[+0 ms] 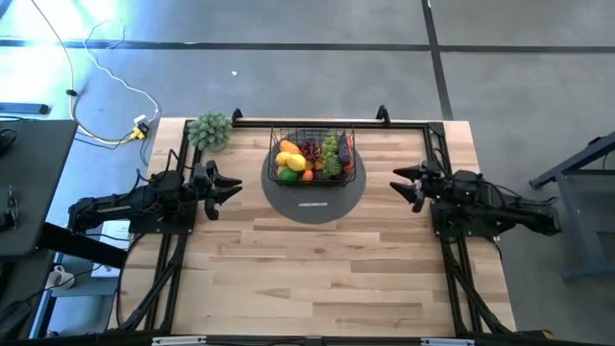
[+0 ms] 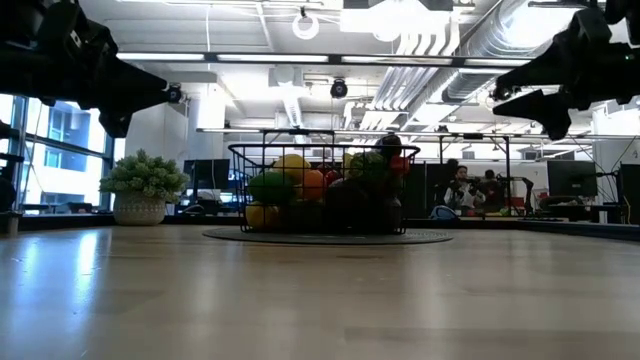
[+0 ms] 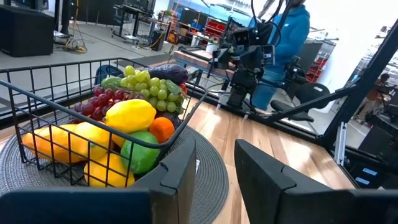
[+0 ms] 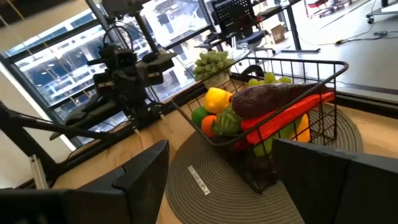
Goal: Build produce basket
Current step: Return to Home Position
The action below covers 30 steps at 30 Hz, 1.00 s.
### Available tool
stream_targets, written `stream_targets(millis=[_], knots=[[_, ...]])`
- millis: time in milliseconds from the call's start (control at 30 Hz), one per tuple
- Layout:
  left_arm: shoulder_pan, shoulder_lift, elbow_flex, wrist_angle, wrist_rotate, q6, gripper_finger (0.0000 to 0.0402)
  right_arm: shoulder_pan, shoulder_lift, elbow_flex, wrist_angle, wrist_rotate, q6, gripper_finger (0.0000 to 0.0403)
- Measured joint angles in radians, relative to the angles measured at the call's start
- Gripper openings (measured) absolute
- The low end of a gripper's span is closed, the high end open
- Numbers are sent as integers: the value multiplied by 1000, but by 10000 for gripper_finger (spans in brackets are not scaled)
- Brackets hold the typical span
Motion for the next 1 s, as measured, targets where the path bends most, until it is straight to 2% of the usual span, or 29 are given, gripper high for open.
stream_targets(millis=[567, 1000], knots=[[0, 0, 0, 1, -4, 0, 102, 0, 5, -9, -61, -22, 5, 264], [0, 0, 0, 1, -4, 0, 102, 0, 5, -9, -123, -18, 157, 264]])
